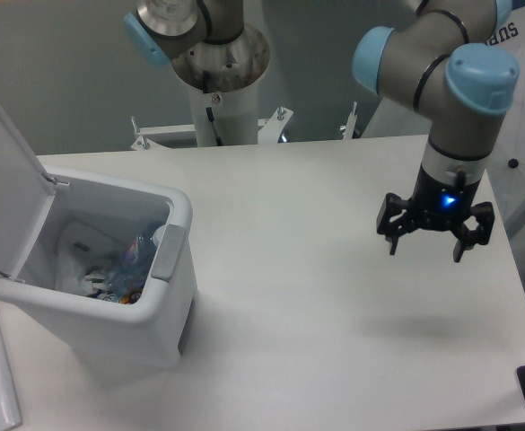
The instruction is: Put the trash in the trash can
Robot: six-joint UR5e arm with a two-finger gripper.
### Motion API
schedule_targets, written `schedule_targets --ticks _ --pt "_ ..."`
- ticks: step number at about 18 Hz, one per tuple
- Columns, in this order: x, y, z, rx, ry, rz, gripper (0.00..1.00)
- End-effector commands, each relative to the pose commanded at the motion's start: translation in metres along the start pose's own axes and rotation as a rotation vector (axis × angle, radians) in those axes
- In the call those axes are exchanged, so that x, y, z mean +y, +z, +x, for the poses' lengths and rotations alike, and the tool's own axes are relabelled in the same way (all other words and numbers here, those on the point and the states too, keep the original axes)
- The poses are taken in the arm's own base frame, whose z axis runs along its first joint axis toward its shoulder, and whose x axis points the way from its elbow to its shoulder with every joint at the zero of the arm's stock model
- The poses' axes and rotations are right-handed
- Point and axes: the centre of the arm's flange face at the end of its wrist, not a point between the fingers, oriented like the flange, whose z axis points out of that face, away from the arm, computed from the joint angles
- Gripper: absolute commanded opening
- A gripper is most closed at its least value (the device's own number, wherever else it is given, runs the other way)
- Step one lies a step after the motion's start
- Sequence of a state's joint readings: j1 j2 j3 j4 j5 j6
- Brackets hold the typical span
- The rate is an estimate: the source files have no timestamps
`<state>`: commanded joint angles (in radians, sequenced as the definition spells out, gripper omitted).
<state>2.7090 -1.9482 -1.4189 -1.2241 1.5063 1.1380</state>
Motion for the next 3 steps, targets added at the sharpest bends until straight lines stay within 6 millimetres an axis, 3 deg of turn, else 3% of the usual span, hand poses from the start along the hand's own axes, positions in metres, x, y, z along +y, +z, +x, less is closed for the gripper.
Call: schedule_targets --ticks 3 --pt "0.0000 0.0001 0.0019 0.001 0.002 -0.002 1.00"
